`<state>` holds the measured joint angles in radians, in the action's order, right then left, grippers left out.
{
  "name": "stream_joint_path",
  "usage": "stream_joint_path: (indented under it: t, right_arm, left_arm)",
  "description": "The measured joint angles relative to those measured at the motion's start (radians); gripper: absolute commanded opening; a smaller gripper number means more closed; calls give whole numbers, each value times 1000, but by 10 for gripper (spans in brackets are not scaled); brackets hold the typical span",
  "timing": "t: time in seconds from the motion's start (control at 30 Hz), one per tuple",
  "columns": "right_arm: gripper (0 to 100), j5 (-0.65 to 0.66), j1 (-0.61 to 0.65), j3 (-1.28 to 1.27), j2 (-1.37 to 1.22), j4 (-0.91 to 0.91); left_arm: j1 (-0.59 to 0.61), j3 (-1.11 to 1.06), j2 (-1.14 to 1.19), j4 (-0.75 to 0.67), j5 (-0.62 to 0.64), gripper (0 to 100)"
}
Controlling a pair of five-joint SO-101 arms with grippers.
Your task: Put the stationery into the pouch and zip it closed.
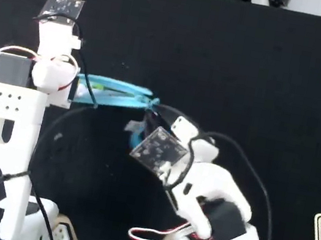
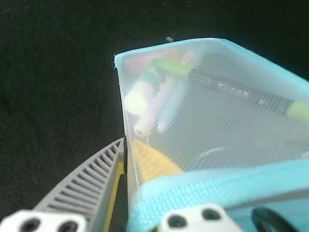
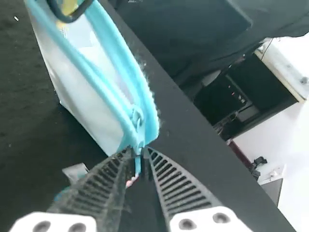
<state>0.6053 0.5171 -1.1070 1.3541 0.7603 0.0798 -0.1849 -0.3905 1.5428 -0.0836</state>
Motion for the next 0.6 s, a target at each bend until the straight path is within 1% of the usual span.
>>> stream_joint_path:
  t: [0.07, 0.13, 0.2, 0.27, 0.47, 0.6]
  right_arm:
    - [155, -3, -5, 8, 0, 26]
    - [158, -48, -6, 9, 0, 37]
    - [158, -109, -12, 9, 0, 37]
    - [159, -141, -12, 9, 0, 37]
    - [163, -155, -12, 9, 0, 54]
    - [163, -161, -12, 11, 0, 149]
  left_arm:
    - [0, 14, 0, 2, 0, 30]
    - [0, 34, 0, 8, -6, 30]
    - [0, 52, 2, 23, -52, 30]
    - [0, 77, 2, 55, -101, 30]
    - [0, 147, 18, 103, -230, 30]
    - [0, 186, 26, 101, -333, 30]
